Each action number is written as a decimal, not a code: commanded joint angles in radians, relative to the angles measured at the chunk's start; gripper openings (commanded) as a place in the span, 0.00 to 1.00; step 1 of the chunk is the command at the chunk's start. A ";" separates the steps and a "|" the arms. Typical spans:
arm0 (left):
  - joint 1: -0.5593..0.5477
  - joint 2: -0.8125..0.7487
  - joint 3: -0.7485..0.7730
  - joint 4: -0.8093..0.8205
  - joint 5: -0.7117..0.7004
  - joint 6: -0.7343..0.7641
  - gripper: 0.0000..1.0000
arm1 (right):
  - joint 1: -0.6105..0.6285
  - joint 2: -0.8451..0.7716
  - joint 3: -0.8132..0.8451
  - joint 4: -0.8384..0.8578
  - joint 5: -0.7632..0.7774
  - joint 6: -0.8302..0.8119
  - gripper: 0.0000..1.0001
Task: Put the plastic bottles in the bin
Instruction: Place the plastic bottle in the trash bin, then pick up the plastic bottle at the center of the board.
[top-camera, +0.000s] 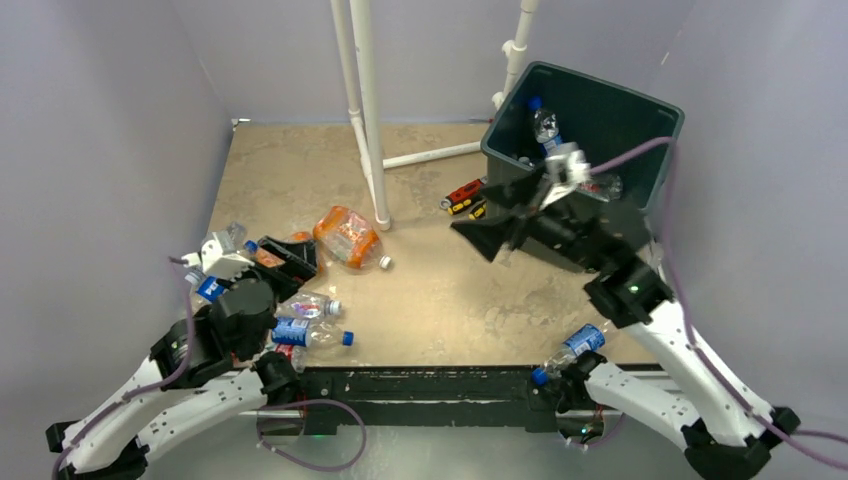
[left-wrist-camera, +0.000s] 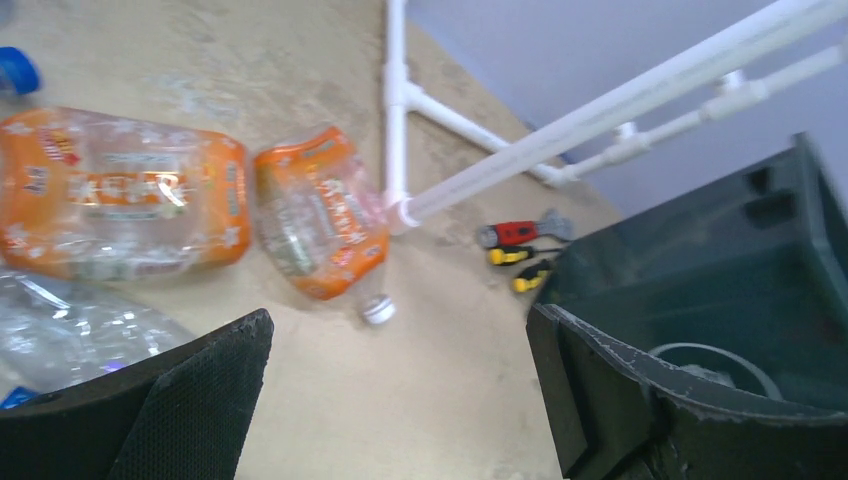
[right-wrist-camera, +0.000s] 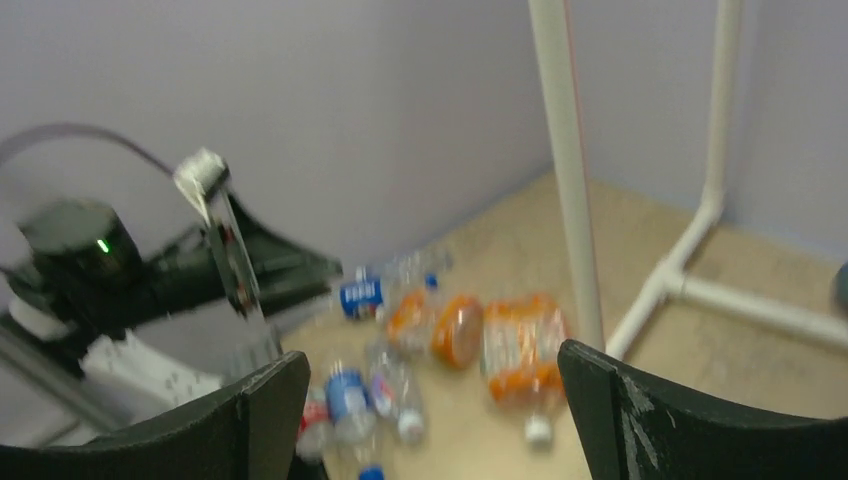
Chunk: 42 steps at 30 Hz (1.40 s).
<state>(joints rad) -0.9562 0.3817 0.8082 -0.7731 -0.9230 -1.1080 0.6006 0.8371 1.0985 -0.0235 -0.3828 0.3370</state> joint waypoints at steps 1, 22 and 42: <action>-0.003 0.112 0.029 -0.200 -0.075 -0.083 0.99 | 0.102 0.006 -0.171 0.004 0.106 -0.026 0.99; -0.003 0.346 -0.147 -0.014 0.091 -0.162 0.96 | 0.435 0.639 -0.512 0.712 0.631 -0.018 0.93; -0.003 0.114 -0.128 -0.047 0.116 -0.068 0.93 | 0.433 1.181 -0.228 0.909 0.663 -0.204 0.76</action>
<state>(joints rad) -0.9562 0.4862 0.6312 -0.8116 -0.8024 -1.2190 1.0340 1.9835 0.8021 0.8600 0.2527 0.2001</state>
